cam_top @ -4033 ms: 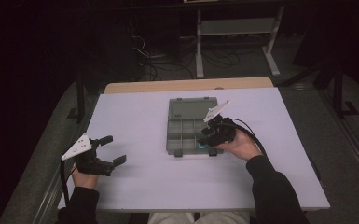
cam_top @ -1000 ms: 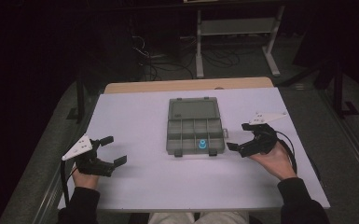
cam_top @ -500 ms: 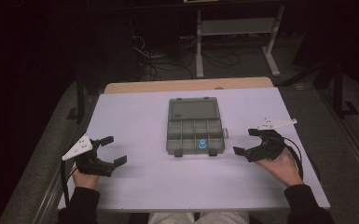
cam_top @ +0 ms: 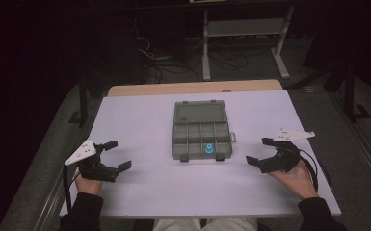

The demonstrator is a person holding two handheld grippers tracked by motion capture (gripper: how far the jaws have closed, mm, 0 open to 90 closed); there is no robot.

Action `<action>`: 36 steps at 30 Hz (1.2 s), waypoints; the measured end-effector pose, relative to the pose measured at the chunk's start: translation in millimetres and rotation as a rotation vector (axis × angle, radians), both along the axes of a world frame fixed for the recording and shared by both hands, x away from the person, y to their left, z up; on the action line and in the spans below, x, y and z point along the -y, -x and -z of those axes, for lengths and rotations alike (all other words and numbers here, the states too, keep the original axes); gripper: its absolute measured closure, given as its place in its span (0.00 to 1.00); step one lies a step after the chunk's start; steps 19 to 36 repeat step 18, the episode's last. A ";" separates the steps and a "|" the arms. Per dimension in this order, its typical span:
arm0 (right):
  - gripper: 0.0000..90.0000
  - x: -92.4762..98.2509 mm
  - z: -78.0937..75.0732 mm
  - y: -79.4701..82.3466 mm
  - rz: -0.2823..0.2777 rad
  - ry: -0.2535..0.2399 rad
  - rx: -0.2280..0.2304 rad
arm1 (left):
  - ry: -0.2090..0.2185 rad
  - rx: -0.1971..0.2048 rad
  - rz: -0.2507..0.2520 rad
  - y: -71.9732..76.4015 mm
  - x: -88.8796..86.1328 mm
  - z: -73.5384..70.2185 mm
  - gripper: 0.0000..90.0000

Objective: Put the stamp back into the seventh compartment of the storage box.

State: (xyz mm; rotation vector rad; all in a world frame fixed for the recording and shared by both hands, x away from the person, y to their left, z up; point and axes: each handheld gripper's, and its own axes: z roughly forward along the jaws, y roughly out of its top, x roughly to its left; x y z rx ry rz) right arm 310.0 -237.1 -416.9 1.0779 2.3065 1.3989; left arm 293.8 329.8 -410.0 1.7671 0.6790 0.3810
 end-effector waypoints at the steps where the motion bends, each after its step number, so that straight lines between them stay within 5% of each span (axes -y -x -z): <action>1: 0.00 1.7 1.1 1.4 0.006 -0.003 0.003 | 0.001 0.000 0.000 0.0 -0.1 0.0 0.00; 18: 0.00 25.6 8.6 22.7 0.065 -0.045 0.061 | 0.000 -0.003 0.000 -0.7 -0.2 0.4 0.00; 36: 0.00 25.6 8.6 22.7 0.065 -0.045 0.061 | 0.000 -0.003 0.000 -0.7 -0.2 0.4 0.00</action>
